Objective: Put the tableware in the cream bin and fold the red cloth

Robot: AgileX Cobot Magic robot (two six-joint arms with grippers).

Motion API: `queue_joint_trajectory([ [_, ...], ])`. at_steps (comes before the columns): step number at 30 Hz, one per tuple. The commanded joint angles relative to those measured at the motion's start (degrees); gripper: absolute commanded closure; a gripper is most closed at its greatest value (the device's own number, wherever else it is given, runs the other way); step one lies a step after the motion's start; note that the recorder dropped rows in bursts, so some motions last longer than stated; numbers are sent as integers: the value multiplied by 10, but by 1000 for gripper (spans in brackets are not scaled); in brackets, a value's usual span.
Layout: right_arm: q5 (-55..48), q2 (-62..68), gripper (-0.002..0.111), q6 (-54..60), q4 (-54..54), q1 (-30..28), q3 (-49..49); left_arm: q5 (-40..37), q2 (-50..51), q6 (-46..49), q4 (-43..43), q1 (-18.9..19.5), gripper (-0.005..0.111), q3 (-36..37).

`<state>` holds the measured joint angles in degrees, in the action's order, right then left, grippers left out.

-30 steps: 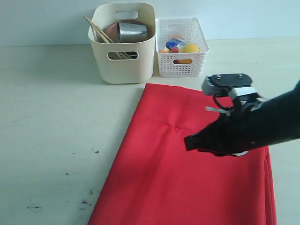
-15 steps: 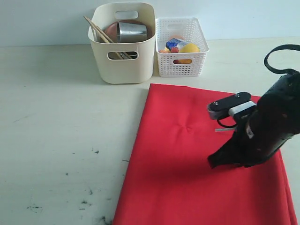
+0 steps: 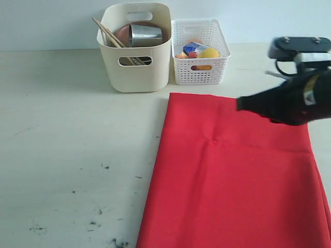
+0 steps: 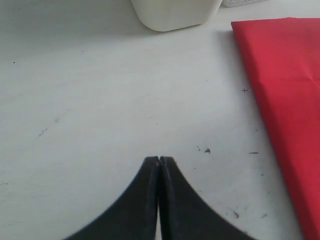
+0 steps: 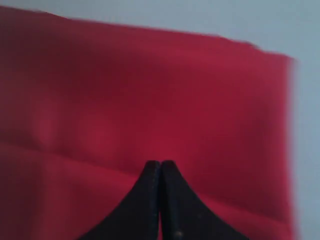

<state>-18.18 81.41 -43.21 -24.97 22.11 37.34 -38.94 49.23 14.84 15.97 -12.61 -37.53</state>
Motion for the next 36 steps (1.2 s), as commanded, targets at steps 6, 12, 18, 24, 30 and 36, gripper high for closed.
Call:
queue_joint_trajectory([
  [6,45,141,108,189,181,106,49,21,-5,15,14,-1,104,11],
  [12,-35,220,108,196,118,66,59,22,-5,28,-13,-1,104,20],
  [18,-94,219,108,23,-134,-78,10,24,-5,29,-22,-1,104,20],
  [24,-102,223,108,7,-164,-201,62,27,-5,31,-23,-1,104,20],
  [30,-123,106,108,-107,-175,-203,65,27,-5,31,-23,-1,104,20],
  [36,-65,164,108,-114,-186,-203,40,29,-5,31,-23,-1,104,20],
])
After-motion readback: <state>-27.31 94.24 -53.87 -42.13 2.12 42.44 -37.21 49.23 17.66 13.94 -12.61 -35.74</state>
